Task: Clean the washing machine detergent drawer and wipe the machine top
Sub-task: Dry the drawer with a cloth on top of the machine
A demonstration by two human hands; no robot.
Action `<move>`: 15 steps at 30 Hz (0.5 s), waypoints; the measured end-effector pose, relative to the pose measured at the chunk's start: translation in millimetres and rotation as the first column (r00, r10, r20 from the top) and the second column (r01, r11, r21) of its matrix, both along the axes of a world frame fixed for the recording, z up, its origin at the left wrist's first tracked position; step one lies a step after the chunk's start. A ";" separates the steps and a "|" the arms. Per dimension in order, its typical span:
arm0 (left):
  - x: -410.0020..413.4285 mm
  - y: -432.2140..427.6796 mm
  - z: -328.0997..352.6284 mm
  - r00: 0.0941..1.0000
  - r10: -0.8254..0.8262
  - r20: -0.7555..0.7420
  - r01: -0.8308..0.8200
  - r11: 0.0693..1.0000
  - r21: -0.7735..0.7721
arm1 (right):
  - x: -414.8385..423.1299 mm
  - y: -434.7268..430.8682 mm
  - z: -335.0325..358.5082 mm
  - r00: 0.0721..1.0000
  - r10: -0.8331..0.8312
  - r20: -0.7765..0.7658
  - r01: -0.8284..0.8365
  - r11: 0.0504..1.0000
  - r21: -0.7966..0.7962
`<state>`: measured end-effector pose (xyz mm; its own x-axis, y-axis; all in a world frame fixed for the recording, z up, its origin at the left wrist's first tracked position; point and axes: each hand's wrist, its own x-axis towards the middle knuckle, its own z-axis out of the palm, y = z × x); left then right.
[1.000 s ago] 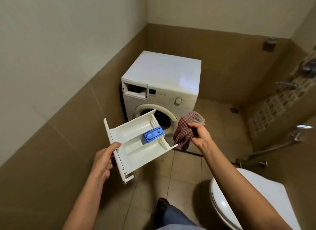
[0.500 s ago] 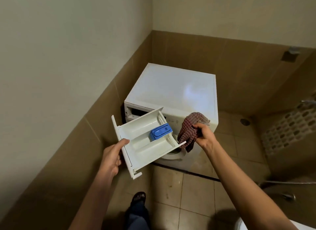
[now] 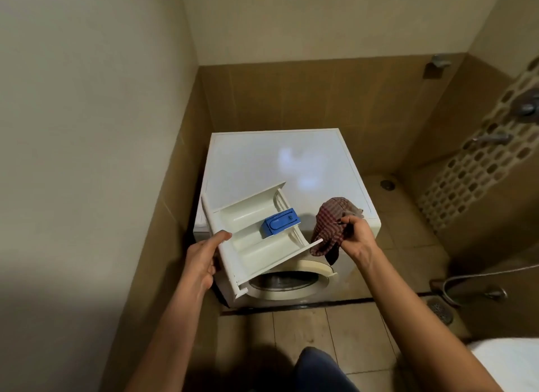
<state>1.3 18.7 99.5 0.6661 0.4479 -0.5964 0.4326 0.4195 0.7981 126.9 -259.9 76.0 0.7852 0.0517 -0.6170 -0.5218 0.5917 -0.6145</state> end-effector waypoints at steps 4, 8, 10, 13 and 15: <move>47.2 11.1 -0.7 1.000 -0.012 -0.009 0.012 1.000 -0.027 | 27.4 4.9 0.3 0.999 -0.010 -0.045 0.011 1.000 0.029; 95.8 16.0 2.3 0.999 -0.021 -0.031 0.022 1.000 0.012 | 61.6 7.4 2.6 0.996 0.028 -0.089 -0.032 0.999 -0.043; 121.4 18.4 4.5 0.999 -0.031 -0.038 0.033 0.998 0.054 | 84.4 8.7 0.3 0.993 0.028 -0.115 -0.038 0.996 -0.083; 158.2 18.9 11.5 0.999 -0.025 -0.036 0.031 0.984 0.177 | 118.6 9.6 1.3 0.984 0.029 -0.173 -0.053 0.989 -0.135; 183.2 20.1 14.1 0.998 -0.022 -0.057 0.037 0.956 0.290 | 141.0 12.1 3.5 0.980 0.043 -0.194 -0.080 0.979 -0.188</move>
<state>184.4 38.8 113.7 0.6531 0.5877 -0.4776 0.4855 0.1591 0.8596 267.9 -247.8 79.5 0.6534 -0.0389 -0.7560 -0.6704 0.4340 -0.6018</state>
